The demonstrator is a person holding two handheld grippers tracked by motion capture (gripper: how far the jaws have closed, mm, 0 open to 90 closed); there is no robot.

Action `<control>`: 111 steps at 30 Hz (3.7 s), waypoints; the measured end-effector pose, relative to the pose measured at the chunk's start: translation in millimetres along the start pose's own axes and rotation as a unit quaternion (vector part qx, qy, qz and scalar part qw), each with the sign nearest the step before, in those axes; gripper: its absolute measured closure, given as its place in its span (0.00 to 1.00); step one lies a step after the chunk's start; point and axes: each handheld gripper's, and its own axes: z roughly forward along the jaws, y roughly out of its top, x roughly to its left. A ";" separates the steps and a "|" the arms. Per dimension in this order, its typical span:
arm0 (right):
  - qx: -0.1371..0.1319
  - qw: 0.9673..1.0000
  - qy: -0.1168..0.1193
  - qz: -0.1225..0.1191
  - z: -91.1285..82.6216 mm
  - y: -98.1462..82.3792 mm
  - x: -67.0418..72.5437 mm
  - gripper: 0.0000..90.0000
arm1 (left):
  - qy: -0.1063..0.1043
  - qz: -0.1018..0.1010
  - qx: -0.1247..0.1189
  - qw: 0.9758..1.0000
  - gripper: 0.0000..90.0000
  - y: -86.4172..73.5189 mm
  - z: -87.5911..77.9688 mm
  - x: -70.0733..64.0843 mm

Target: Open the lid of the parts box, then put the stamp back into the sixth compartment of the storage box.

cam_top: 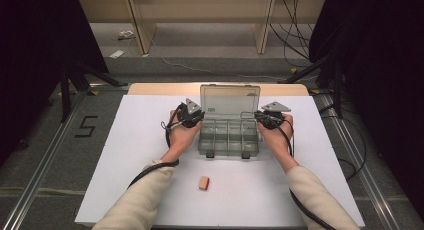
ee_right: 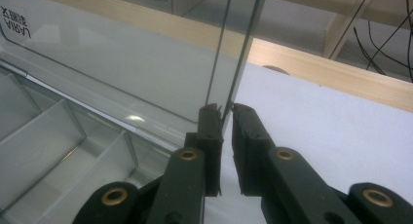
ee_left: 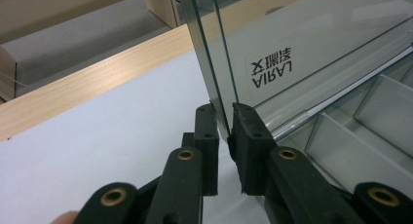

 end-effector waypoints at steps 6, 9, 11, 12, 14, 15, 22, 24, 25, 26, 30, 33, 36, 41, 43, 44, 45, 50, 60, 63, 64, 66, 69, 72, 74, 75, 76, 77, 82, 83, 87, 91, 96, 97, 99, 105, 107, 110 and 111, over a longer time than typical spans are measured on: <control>0.002 1.000 -0.001 0.000 1.3 -1.0 0.0 0.91 | -0.001 -0.006 0.001 1.000 0.88 0.0 0.7 1.2; 0.003 1.000 -0.001 -0.001 1.7 -1.4 -0.3 0.90 | -0.001 -0.007 0.001 1.000 0.87 0.0 0.8 1.5; 0.003 1.000 -0.001 0.000 1.9 -1.6 -0.6 0.89 | 0.000 -0.008 0.001 1.000 0.86 0.1 0.8 1.7; 0.003 1.000 -0.001 0.000 1.9 -1.6 -0.6 0.89 | 0.001 -0.009 0.001 1.000 0.86 0.0 0.8 1.7; 0.001 1.000 -0.001 0.000 1.6 -1.5 -0.6 0.88 | 0.002 -0.009 0.001 1.000 0.84 0.0 0.3 2.4; -0.001 1.000 -0.001 0.001 1.4 -1.2 -0.6 0.87 | 0.002 -0.010 0.002 1.000 0.83 0.1 -0.2 3.0; -0.023 1.000 0.019 -0.008 -8.5 2.6 -2.0 0.62 | -0.004 -0.017 -0.010 1.000 0.65 4.4 -17.2 7.5; -0.026 0.999 0.039 -0.013 -12.3 3.4 -2.0 0.52 | -0.015 -0.021 -0.007 1.000 0.57 5.6 -20.5 9.1; -0.026 0.999 0.039 -0.013 -12.3 3.4 -2.0 0.52 | -0.028 -0.027 -0.006 0.999 0.57 6.3 -23.8 10.5; -0.031 0.998 0.057 -0.017 -17.2 3.5 -1.2 0.44 | -0.039 -0.032 -0.008 0.999 0.48 6.7 -27.8 11.5; -0.035 0.995 0.087 -0.027 -27.9 1.6 3.7 0.33 | -0.068 -0.031 -0.001 0.997 0.24 5.9 -43.9 12.1; -0.035 0.994 0.100 -0.035 -34.3 0.2 6.5 0.29 | -0.084 -0.025 0.002 0.996 0.18 1.7 -57.0 9.7; -0.039 0.990 0.127 -0.046 -49.6 -4.0 11.2 0.28 | -0.093 -0.015 0.003 0.996 0.04 -4.2 -70.1 7.1; -0.039 0.987 0.149 -0.054 -62.3 -9.6 15.4 0.26 | -0.117 -0.021 0.003 0.993 0.00 -16.4 -90.9 2.2; -0.041 0.985 0.156 -0.056 -67.7 -12.2 17.7 0.26 | -0.121 -0.021 0.001 0.992 0.00 -20.8 -99.4 -0.1; -0.042 0.984 0.164 -0.061 -72.7 -14.7 20.9 0.26 | -0.120 -0.016 -0.001 0.993 0.00 -24.7 -107.7 -2.4; -0.042 0.983 0.167 -0.064 -74.8 -15.9 22.5 0.26 | -0.120 -0.016 -0.001 0.993 0.00 -24.7 -107.7 -2.4; -0.039 0.979 0.190 -0.070 -84.6 -22.9 31.0 0.26 | -0.116 -0.003 -0.004 0.993 0.00 -35.5 -125.7 -7.7; -0.031 0.972 0.218 -0.078 -102.3 -36.9 44.0 0.26 | -0.115 0.014 -0.010 0.993 0.00 -56.4 -151.8 -19.1; -0.031 0.971 0.224 -0.078 -108.6 -41.6 47.5 0.26 | -0.116 0.027 -0.009 0.993 0.00 -59.8 -153.8 -20.0; -0.031 0.971 0.224 -0.078 -108.6 -41.6 47.5 0.26 | -0.116 0.027 -0.009 0.993 0.00 -59.8 -153.8 -20.0; -0.028 0.969 0.231 -0.082 -112.8 -46.8 51.1 0.26 | -0.116 0.026 -0.008 0.993 0.00 -60.8 -153.2 -19.5; -0.027 0.968 0.233 -0.085 -114.1 -48.3 52.7 0.26 | -0.114 0.027 -0.008 0.993 0.00 -61.1 -153.2 -19.2; -0.031 0.968 0.235 -0.084 -114.4 -48.1 53.4 0.26 | -0.116 0.027 -0.010 0.993 0.00 -60.6 -153.9 -19.0; -0.032 0.968 0.235 -0.085 -114.2 -48.5 53.4 0.26 | -0.114 0.024 -0.009 0.993 0.00 -61.0 -153.0 -18.2; -0.032 0.968 0.235 -0.085 -114.2 -48.5 53.4 0.26 | -0.114 0.024 -0.009 0.993 0.00 -61.0 -153.0 -18.2; -0.032 0.968 0.236 -0.085 -114.1 -48.4 53.6 0.26 | -0.114 0.023 -0.008 0.993 0.00 -61.1 -152.9 -17.4; -0.033 0.967 0.237 -0.084 -114.0 -48.2 54.0 0.26 | -0.115 0.021 -0.009 0.993 0.00 -61.2 -152.9 -16.7; -0.033 0.964 0.248 -0.088 -112.8 -48.2 59.5 0.27 | -0.111 0.015 -0.012 0.994 0.00 -60.6 -153.5 -14.7; -0.032 0.963 0.253 -0.090 -112.5 -48.7 61.4 0.27 | -0.112 0.014 -0.012 0.994 0.00 -60.3 -153.4 -14.7; -0.025 0.955 0.278 -0.099 -111.4 -49.9 74.5 0.28 | -0.111 0.015 -0.013 0.994 0.00 -58.7 -152.1 -15.0; -0.018 0.950 0.291 -0.108 -111.2 -51.0 84.0 0.28 | -0.111 0.014 -0.011 0.994 0.00 -59.4 -151.5 -15.2; -0.011 0.944 0.308 -0.119 -110.7 -52.2 96.6 0.28 | -0.110 0.011 -0.012 0.994 0.00 -59.8 -152.2 -13.7; -0.010 0.943 0.311 -0.120 -110.3 -52.3 98.8 0.28 | -0.110 0.010 -0.012 0.994 0.00 -59.8 -152.2 -13.7; -0.008 0.940 0.318 -0.124 -109.1 -51.7 105.6 0.28 | -0.110 0.009 -0.012 0.994 0.00 -59.8 -151.5 -13.6; -0.004 0.935 0.329 -0.130 -104.8 -51.2 116.5 0.28 | -0.109 0.008 -0.010 0.994 0.00 -59.9 -150.1 -13.0; -0.002 0.933 0.333 -0.133 -103.5 -50.9 120.7 0.29 | -0.109 0.008 -0.009 0.994 0.00 -60.1 -149.8 -13.0; 0.002 0.931 0.338 -0.139 -100.9 -50.9 126.3 0.29 | -0.109 0.009 -0.008 0.994 0.00 -60.1 -149.4 -13.8; 0.006 0.929 0.342 -0.140 -99.0 -51.0 129.7 0.29 | -0.109 0.009 -0.009 0.994 0.00 -59.9 -149.4 -14.0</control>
